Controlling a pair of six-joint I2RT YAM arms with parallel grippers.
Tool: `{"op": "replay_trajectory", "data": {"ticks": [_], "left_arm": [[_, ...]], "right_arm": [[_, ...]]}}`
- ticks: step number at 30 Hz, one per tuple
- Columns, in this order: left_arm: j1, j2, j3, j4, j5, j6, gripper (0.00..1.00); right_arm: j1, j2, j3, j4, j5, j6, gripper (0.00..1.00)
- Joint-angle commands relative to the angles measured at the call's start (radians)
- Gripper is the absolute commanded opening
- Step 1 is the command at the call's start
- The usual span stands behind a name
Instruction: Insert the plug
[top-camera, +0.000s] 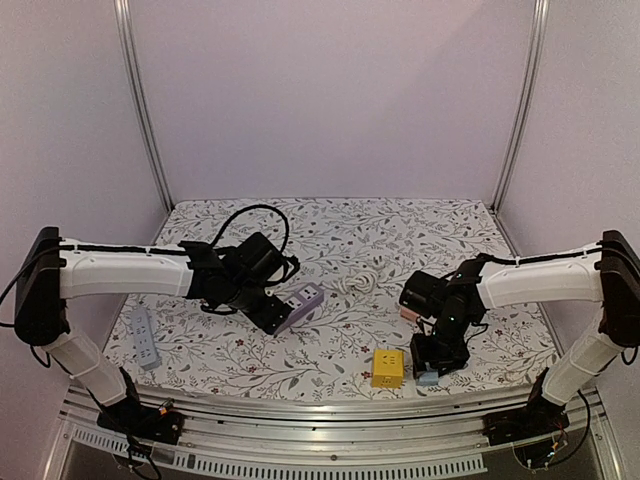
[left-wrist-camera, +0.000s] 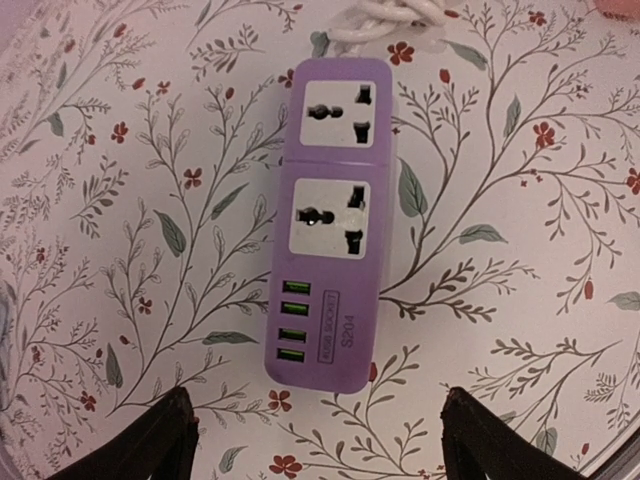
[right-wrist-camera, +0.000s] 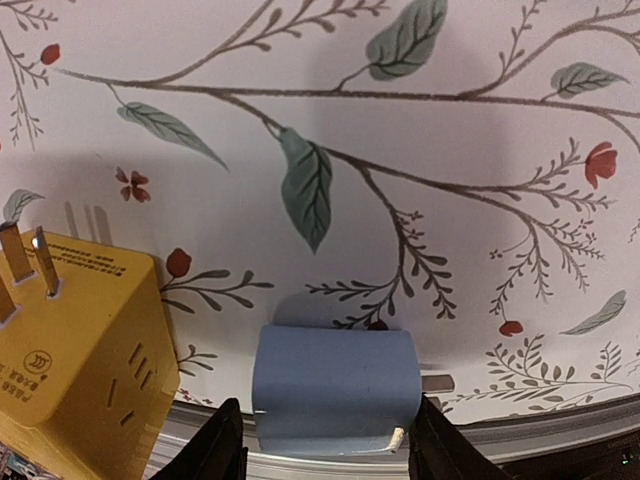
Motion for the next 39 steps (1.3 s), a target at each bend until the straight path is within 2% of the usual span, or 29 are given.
{"op": "replay_trajectory", "data": {"ticks": [1, 9, 11, 16, 22, 27, 39], "left_arm": [[0.009, -0.015, -0.007, 0.003, 0.009, -0.003, 0.85], [0.009, -0.049, -0.021, 0.012, 0.028, -0.005, 0.85], [0.008, -0.063, -0.025, 0.011, 0.031, -0.004, 0.85], [0.009, -0.1, -0.021, 0.011, 0.032, 0.002, 0.85], [0.009, -0.136, 0.031, -0.016, 0.051, 0.022, 0.85], [0.008, -0.171, 0.085, -0.014, 0.143, 0.053, 0.85], [0.008, -0.365, 0.003, 0.236, 0.296, 0.161, 0.87]], "right_arm": [[0.011, 0.015, -0.002, 0.005, 0.006, 0.004, 0.52], [0.011, 0.006, -0.012, 0.0, 0.013, -0.006, 0.42], [0.012, 0.004, -0.006, -0.005, 0.017, -0.008, 0.37], [0.011, -0.009, 0.014, -0.004, 0.008, -0.007, 0.32], [0.012, -0.038, 0.057, -0.023, 0.009, 0.003, 0.31], [0.011, -0.064, 0.103, -0.063, 0.03, 0.015, 0.31], [0.007, -0.087, 0.341, -0.171, 0.083, 0.036, 0.31]]}}
